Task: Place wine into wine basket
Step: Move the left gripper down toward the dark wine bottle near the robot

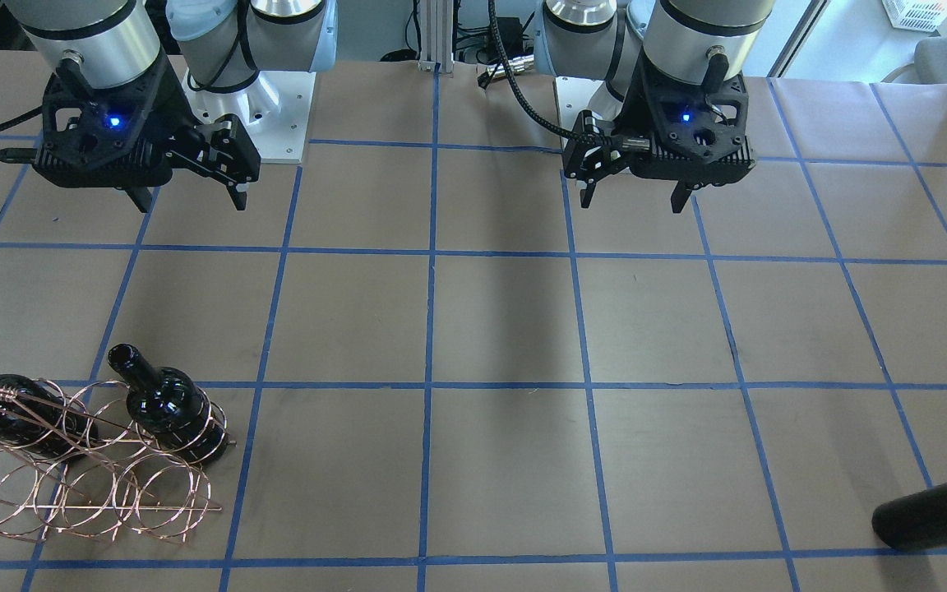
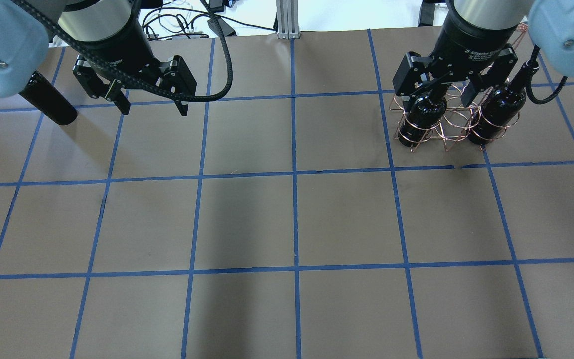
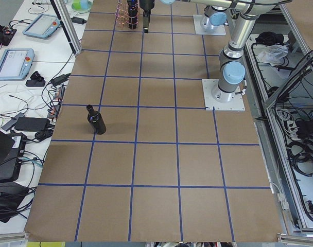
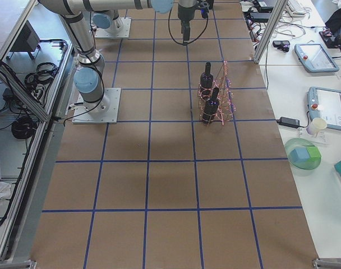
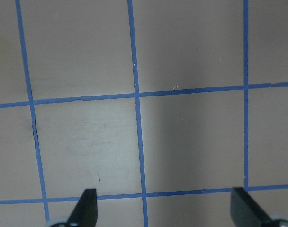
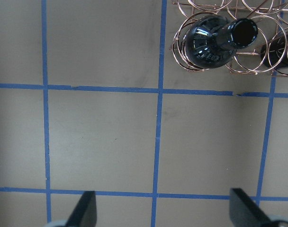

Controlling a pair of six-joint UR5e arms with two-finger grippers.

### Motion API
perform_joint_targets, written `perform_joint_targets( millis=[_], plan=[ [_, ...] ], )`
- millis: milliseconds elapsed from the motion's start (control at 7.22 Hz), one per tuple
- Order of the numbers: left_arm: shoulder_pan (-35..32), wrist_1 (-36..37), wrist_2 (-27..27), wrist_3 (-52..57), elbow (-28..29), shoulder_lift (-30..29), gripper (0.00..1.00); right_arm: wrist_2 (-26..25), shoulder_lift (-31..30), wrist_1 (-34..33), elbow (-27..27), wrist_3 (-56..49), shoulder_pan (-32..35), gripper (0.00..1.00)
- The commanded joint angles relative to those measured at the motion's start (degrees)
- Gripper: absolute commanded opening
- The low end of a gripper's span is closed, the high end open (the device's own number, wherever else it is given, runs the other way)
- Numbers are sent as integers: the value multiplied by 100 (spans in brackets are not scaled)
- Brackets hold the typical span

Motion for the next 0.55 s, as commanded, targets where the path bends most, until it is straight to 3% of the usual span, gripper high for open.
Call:
perform_joint_targets(
  millis=[0, 416],
  plan=[
    [6, 2, -4, 0, -4, 5, 100, -4, 0, 0, 12, 0, 5, 100],
    [6, 89, -22, 52, -39, 13, 100, -4, 0, 0, 12, 0, 5, 100]
  ],
)
